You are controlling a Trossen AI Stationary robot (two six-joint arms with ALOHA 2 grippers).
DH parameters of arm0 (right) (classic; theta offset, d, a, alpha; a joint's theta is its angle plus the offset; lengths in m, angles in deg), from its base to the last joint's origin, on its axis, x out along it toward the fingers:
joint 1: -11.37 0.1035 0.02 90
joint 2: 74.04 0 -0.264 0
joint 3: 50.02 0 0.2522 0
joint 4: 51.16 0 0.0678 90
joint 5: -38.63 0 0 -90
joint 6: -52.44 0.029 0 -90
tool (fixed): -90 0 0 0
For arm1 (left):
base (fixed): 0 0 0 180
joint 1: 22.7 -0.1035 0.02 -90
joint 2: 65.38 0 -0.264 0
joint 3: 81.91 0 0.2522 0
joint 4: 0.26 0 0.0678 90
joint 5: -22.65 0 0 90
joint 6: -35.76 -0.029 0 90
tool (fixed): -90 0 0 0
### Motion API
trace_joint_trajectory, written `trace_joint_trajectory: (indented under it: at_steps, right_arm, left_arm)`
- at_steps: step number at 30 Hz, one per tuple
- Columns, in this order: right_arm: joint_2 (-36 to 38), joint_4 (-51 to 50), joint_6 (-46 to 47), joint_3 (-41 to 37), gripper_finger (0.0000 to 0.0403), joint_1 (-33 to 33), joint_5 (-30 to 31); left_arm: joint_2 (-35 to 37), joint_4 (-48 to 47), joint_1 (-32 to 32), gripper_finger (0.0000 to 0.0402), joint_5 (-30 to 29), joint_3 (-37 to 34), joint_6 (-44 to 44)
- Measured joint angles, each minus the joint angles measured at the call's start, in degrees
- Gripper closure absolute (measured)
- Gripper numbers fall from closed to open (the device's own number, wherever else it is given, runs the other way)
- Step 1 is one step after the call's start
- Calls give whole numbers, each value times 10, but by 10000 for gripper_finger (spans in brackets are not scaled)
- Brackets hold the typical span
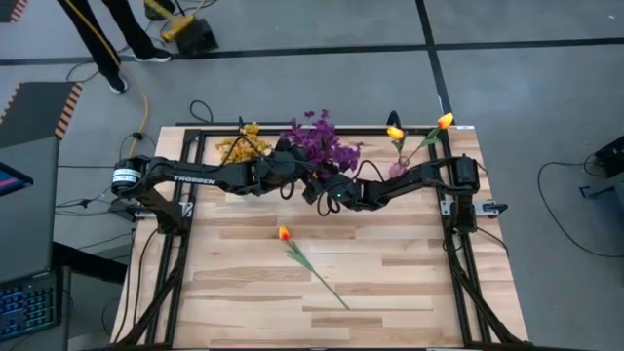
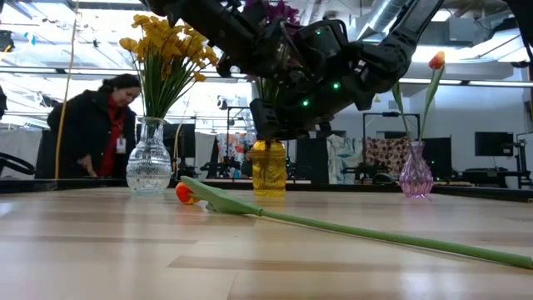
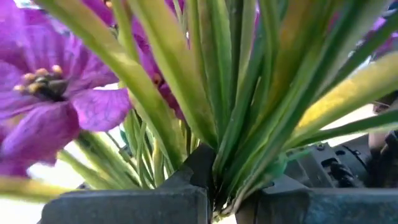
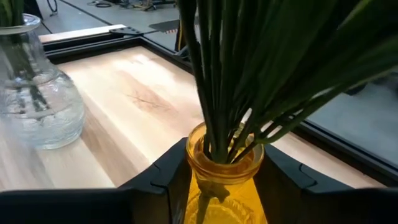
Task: Sort flowers into vase by color
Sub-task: Put the purple flowers into the yellow vase
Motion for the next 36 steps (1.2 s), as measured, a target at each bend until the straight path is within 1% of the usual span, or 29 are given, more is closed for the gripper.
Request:
trace_joint_trajectory:
  at_steps: [3,5,12,18,22,26,30,33,36]
  right_arm:
    - [0,-4,0,0,234,5,1]
    - [0,-9,-1,0,235,6,2]
    - [1,-16,-2,0,212,9,13]
    - [1,-16,-2,0,228,9,13]
    - [0,-16,-2,0,226,9,12]
    - [0,-16,-2,0,214,9,13]
    - [0,-15,-2,-1,216,9,13]
    - [0,-15,-2,0,223,9,13]
    - [0,-15,-1,0,226,9,12]
  left_arm:
    - [0,-9,1,384,7,0,0]
    - [0,-16,1,384,8,0,0]
    - [0,-27,1,384,12,0,-11]
    - [0,-27,1,378,12,0,-19]
    - [0,-28,1,357,12,0,-20]
    - [0,-28,1,323,12,0,-20]
    - [0,-29,0,290,7,0,-19]
    - [7,-40,0,279,10,0,-18]
    - [23,-63,1,277,14,0,-4]
